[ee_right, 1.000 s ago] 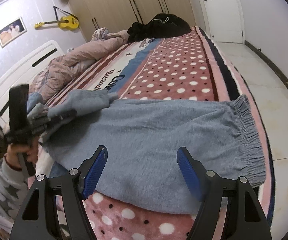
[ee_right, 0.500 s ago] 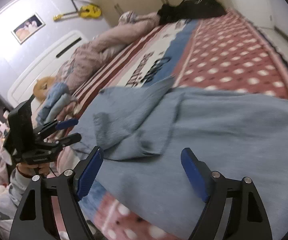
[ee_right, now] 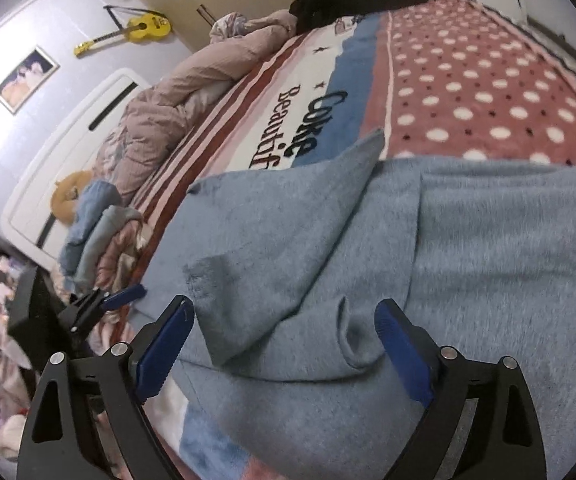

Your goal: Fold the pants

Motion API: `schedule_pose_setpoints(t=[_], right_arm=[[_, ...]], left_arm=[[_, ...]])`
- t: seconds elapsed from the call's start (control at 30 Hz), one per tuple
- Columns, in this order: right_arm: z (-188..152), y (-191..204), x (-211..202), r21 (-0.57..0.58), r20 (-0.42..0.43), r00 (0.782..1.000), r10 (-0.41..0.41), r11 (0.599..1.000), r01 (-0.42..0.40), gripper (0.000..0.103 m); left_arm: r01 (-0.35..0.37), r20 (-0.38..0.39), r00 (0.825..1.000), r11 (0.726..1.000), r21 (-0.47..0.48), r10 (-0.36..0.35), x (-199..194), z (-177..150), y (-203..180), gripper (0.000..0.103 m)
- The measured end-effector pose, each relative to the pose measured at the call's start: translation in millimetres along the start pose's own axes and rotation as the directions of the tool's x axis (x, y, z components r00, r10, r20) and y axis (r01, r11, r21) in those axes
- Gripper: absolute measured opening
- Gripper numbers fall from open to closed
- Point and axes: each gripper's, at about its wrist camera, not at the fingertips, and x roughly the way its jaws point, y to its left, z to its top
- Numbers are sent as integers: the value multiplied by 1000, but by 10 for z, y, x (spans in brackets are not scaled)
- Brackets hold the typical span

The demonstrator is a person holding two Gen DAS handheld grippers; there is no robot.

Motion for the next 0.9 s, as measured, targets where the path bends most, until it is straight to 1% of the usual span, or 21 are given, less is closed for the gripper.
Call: schedule_pose_setpoints(t=[0.07,0.13,0.2,0.27,0.33,0.4,0.43,0.53,0.57,0.63,0.67,0.7,0.73,0.8,0.9], right_arm=[[-11,109,13,-48,7,1000,-27,998,27,90],[-26,253,69,-110,16,997,-76,991,78,92],[-50,317,99,-148,37,992,-120,981,125,93],[-70,358,148,-176,58,981,-184,965,192,93],[-83,344,159,-174,77,965,-251,950,261,93],[-106,260,107,-147,85,951,-297,940,307,93],[-114,216,71,-134,87,947,-310,938,320,93],[-164,61,-52,-108,81,937,-339,932,346,93],[-185,14,-83,-100,77,931,-357,926,364,93],[-219,-66,-148,-82,77,919,-387,916,393,93],[-229,-109,-185,-67,74,920,-384,919,389,93],[-235,-134,-216,-54,72,930,-361,929,365,93],[-236,-165,-252,-35,71,949,-308,950,311,93],[-228,-195,-268,-6,53,975,-216,976,216,93],[-209,-216,-225,26,21,992,-123,992,122,91]], left_arm=[[42,5,999,999,-14,-42,-32,-25,19,82],[62,7,998,998,-15,-62,-51,-39,13,83],[36,6,999,999,-4,-36,-43,-39,-7,83],[1,-5,1000,1000,6,-1,-6,-32,-20,83],[-28,-9,1000,1000,7,28,9,-27,-15,83],[-53,-13,999,999,9,53,-2,-32,3,83],[-61,-17,998,998,9,62,-12,-36,15,83],[-49,-26,998,999,-5,49,-52,-64,86,83],[-51,-27,998,999,-15,50,-67,-78,117,83],[-78,-34,996,997,-29,77,-78,-109,168,83],[-87,-40,996,996,-35,85,-74,-123,187,83],[-87,-45,995,995,-40,85,-66,-132,199,83],[-81,-48,996,996,-44,79,-63,-143,204,83],[-78,-48,996,996,-40,76,-59,-154,191,83],[-67,-47,997,998,-18,66,-76,-166,147,83]])
